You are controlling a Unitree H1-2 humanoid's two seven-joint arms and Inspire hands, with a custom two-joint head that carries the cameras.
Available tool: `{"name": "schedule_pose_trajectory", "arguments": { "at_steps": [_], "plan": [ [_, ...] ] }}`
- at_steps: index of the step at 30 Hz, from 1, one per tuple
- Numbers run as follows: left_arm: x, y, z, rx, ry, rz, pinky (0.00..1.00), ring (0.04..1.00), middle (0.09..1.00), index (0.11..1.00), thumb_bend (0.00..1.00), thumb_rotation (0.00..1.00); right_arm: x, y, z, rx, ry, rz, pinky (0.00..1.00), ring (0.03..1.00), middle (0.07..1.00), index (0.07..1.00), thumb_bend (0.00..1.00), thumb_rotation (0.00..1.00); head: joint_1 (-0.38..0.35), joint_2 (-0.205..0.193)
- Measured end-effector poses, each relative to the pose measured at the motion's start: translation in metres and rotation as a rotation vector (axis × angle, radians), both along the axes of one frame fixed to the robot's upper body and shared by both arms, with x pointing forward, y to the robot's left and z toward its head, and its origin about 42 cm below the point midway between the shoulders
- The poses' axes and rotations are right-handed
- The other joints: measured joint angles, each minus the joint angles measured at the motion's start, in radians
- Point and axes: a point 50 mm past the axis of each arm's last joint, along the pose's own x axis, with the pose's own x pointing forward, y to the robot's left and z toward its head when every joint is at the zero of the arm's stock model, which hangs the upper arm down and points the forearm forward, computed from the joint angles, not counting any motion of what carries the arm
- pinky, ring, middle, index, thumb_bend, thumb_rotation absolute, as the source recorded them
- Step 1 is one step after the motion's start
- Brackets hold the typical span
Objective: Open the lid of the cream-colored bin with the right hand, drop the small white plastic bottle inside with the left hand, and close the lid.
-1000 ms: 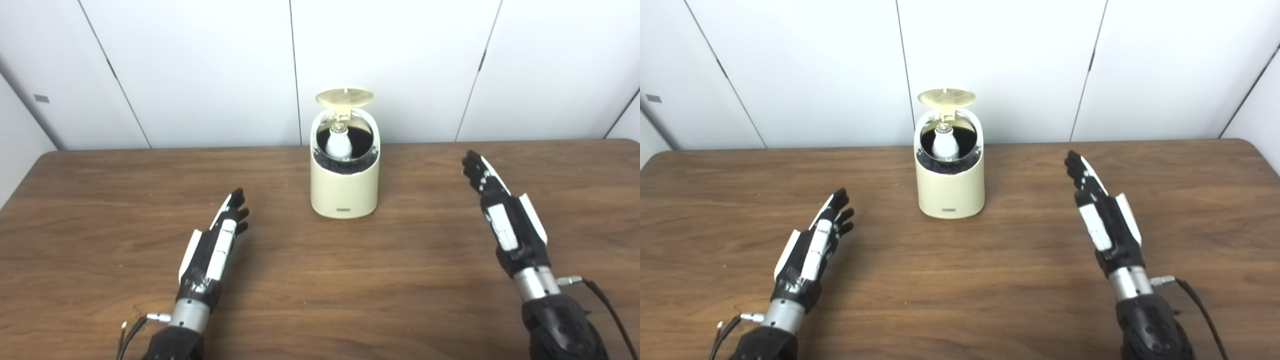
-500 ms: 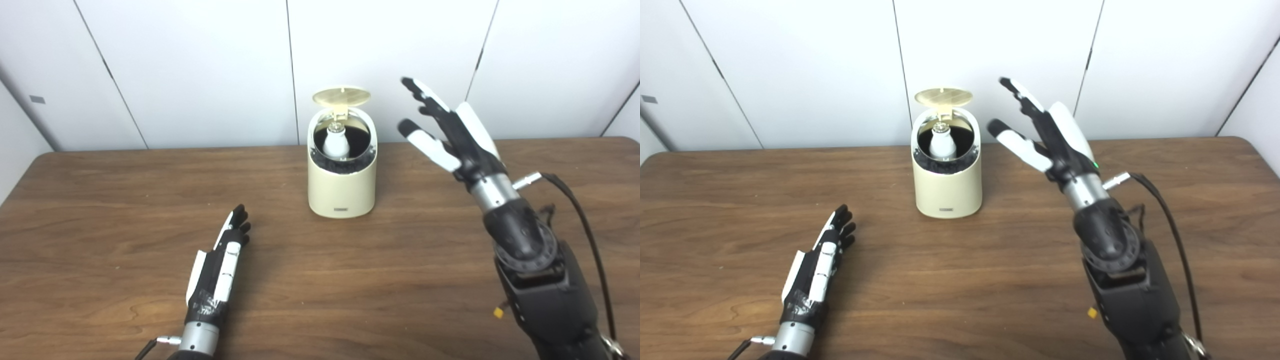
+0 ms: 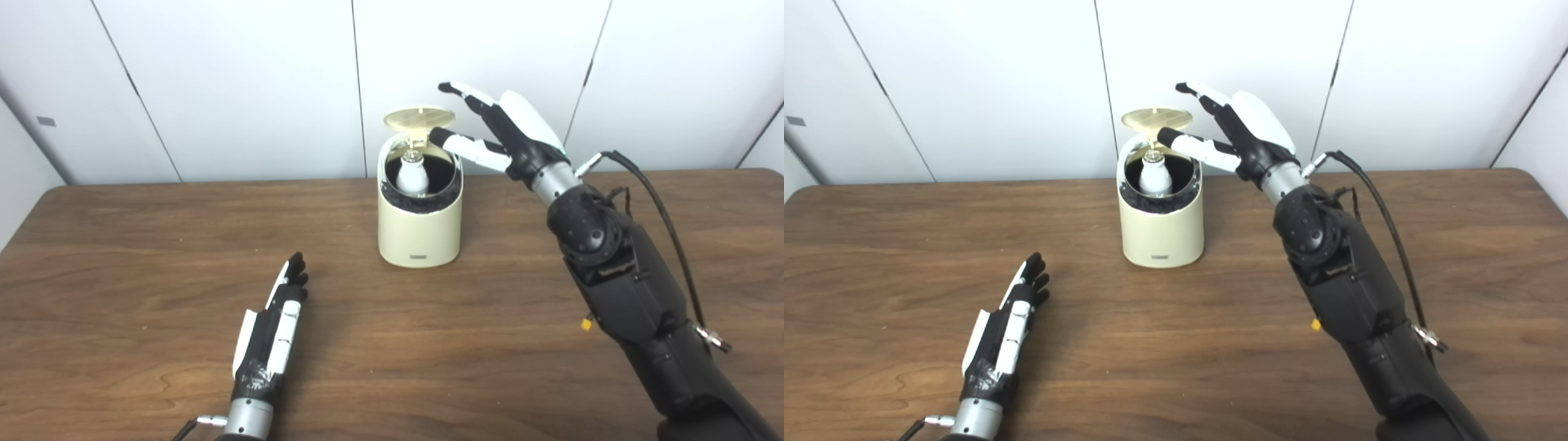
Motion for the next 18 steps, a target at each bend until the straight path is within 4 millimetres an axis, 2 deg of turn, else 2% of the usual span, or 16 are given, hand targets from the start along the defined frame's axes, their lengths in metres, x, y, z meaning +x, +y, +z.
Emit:
{"name": "schedule_pose_trajectory", "arguments": {
  "at_steps": [3, 10, 18],
  "plan": [
    [-0.0005, -0.0023, -0.0001, 0.0, 0.002, 0.0, 0.93, 0.955, 0.978, 1.0, 0.56, 0.97, 0.0027, 0.0034, 0.0048, -0.02, -0.015, 0.017, 0.99, 0.982, 0.945, 0.826, 0.74, 1.0, 0.0, 0.003],
    [-0.0017, -0.0059, -0.0011, 0.022, 0.02, 0.005, 0.92, 0.95, 0.975, 1.0, 0.59, 0.97, 0.0037, 0.0011, 0.0035, -0.057, -0.022, 0.02, 0.98, 0.99, 0.938, 0.809, 0.73, 1.0, 0.006, 0.002],
    [-0.0017, -0.0101, 0.0015, 0.058, 0.033, 0.021, 0.93, 0.963, 0.981, 1.0, 0.53, 0.99, -0.0036, -0.0012, 0.0036, -0.081, -0.037, 0.023, 0.96, 1.0, 0.96, 0.781, 0.69, 1.0, 0.011, 0.003]
  ]
}}
